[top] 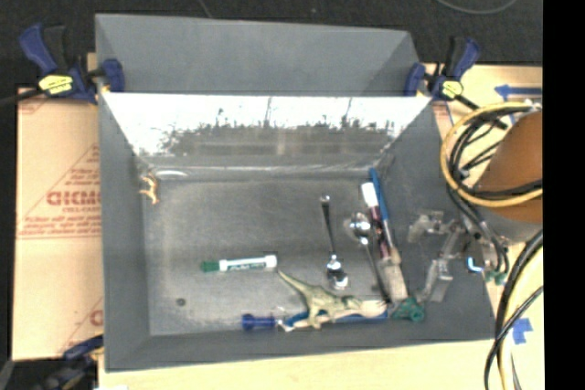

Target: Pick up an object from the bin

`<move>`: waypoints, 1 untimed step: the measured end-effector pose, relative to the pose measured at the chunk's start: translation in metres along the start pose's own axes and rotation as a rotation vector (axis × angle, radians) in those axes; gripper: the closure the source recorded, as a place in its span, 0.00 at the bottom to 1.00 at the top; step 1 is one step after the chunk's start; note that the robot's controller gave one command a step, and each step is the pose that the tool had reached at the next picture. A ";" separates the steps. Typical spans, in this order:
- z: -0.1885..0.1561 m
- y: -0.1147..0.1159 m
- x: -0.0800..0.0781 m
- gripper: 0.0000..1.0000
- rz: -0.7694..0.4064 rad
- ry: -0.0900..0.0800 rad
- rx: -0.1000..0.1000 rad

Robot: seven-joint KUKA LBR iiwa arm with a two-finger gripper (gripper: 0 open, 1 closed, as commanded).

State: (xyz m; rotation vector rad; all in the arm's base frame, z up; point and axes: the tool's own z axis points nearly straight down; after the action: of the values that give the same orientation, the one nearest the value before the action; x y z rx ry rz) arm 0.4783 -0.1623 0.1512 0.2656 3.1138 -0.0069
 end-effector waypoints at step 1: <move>0.050 0.016 0.001 0.00 -0.751 0.011 -0.005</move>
Offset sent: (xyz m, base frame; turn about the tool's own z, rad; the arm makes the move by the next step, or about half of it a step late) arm 0.0311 0.0099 -0.0812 -0.6188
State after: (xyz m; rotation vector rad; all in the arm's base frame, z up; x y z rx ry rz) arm 0.4809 -0.1470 0.1008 -0.8988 3.0065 -0.0065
